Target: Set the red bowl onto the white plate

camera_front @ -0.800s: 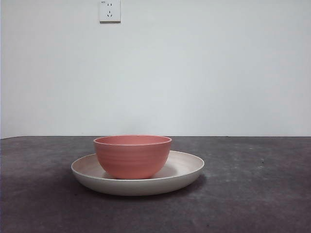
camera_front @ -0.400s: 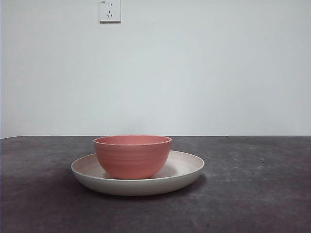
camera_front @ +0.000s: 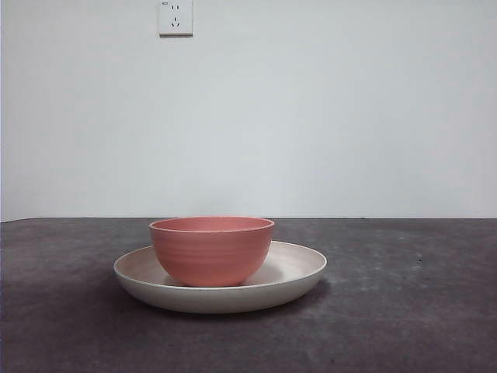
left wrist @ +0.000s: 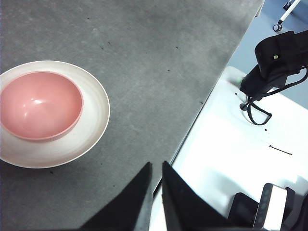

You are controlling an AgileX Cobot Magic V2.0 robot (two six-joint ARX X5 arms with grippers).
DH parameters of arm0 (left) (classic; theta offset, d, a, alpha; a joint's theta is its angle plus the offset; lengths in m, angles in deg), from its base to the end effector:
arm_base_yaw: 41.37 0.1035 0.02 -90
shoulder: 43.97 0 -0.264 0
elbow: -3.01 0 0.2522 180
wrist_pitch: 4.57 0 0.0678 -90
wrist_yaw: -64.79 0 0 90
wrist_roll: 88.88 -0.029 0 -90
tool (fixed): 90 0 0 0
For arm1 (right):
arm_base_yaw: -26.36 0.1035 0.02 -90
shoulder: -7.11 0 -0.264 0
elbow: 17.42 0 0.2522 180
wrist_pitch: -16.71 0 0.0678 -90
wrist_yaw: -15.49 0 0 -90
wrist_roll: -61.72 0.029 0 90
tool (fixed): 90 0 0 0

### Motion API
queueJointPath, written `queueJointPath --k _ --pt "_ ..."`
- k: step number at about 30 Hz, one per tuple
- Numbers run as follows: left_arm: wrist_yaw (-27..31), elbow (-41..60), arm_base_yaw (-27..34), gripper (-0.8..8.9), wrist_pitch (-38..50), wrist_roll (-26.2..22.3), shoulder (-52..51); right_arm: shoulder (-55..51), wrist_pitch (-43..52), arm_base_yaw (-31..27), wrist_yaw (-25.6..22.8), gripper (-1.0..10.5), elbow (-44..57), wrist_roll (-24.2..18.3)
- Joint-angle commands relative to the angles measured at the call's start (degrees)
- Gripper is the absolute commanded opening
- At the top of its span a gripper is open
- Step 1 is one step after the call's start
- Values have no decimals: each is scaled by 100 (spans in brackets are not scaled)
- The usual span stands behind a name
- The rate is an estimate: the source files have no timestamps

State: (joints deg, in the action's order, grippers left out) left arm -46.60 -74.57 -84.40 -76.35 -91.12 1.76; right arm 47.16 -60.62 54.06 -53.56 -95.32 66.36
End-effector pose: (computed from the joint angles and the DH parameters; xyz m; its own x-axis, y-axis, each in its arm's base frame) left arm 0.0824 -0.0914 0.3648 0.2731 -0.7538 -0.5976 0.8575 0.4723 -0.2039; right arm 0.0751 0.0512 0.3678 0.4720 0.6516 -0.5938 -0.6307 0.7202 0.2890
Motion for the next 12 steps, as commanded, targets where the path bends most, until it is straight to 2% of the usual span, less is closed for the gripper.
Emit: queueJointPath --k 1,12 --pt "-35 -52 -55 29 61 -11 26 26 76 35 4 18 -111 -63" --pt "-37 -52 37 29 74 -11 -7 26 79 35 4 18 -111 -63"
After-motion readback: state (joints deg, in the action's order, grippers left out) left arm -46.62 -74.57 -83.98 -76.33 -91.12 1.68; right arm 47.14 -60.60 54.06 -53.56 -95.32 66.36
